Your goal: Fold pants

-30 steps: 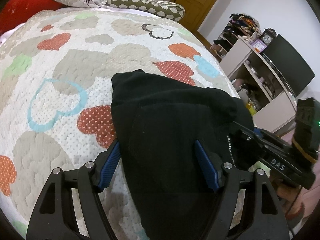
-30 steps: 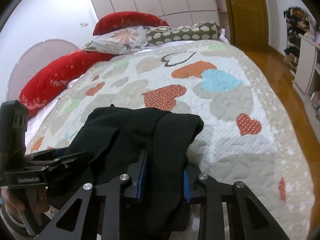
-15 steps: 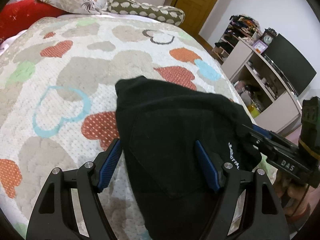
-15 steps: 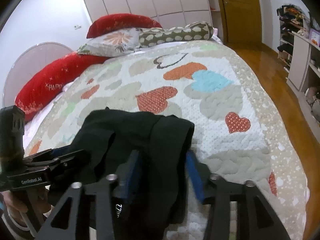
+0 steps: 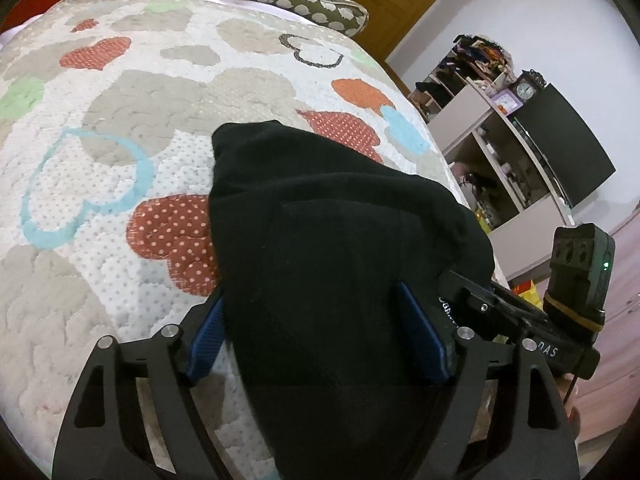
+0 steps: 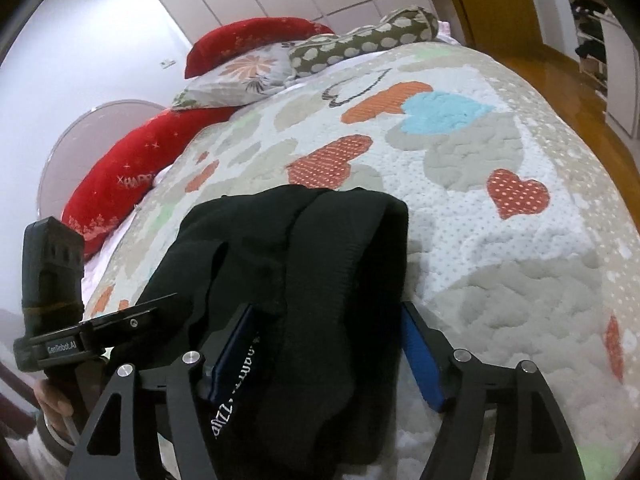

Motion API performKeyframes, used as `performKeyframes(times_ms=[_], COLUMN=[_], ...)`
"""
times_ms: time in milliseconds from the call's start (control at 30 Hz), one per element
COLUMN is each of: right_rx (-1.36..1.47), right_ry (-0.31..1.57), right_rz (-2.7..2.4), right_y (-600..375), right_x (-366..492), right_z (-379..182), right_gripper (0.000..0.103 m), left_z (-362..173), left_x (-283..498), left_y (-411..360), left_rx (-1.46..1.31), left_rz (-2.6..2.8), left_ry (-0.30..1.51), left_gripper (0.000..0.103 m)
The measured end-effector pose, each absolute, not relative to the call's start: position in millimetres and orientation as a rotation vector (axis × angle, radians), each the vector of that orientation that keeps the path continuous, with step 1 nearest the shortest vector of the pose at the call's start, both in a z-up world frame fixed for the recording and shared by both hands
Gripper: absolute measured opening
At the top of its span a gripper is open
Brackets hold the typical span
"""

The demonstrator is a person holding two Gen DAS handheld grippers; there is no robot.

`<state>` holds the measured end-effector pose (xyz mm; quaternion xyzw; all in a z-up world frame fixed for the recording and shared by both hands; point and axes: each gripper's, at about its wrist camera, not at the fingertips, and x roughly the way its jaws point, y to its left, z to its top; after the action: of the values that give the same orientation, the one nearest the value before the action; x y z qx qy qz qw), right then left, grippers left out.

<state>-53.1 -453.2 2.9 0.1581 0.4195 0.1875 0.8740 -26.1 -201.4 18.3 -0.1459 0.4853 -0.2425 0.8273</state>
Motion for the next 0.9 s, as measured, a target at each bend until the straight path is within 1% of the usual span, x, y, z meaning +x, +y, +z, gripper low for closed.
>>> performKeyframes(times_ms=[100,167,200,233,300,333,400,500,700,800,900], right_rx=[0.365,0.391,0.388,0.39,0.4,0.39,0.364,0.349,0.326,0.327,0.332], right_ry=[0.858,0.841,0.836,0.834,0.831,0.826,0.809,0.776,0.73,0.71,0.715], right_rz=[0.41,0.422,0.423,0.427,0.447,0.442,0.435,0.448,0.497,0.514,0.52], right_y=[-453.1,-452.4,-451.2,-450.4,-447.0,-445.5,-438.7,-429.7,-405.4,-388.6,-373.9], right_x=[-50.2,-49.5,-49.8,-50.6,-52.5,-53.2,-55.9,-57.0,-40.0,-22.4,-4.1], right_z=[-0.6,-2.5,-2.1,-1.4,1.5,4.0,14.0,30.8,61.8,73.6,74.2], right_gripper=[0.072,0.064,0.055,0.048,0.04,0.038,0.035,0.033,0.033,0.033,0.033], left_z=[16.7,16.2,16.4,16.4,18.0,19.8,24.6,38.6,72.2,78.1,78.9], left_x=[-23.5,-21.9,-21.8,-21.5,-22.7,-23.8,-25.5,-27.5,-14.1,-0.1,13.1], left_y=[-202.0,-201.7,-201.7,-201.3,-200.5,-199.1,-195.5,-189.3,-161.6,-148.0,-136.3], left_rx=[-0.321,-0.327,-0.324,-0.32,-0.314,-0.322,-0.33,-0.316,-0.325,-0.331,-0.277], left_rz=[-0.528,-0.533,-0.536,-0.535,-0.532,-0.537,-0.539,-0.559,-0.545,-0.528,-0.465], left_ry=[1.028,1.026,1.024,1.022,1.01,1.004,0.991,0.966,0.899,0.901,0.898], left_gripper=[0.085,0.085,0.085,0.084,0.069,0.065,0.049,0.039,0.039,0.039,0.039])
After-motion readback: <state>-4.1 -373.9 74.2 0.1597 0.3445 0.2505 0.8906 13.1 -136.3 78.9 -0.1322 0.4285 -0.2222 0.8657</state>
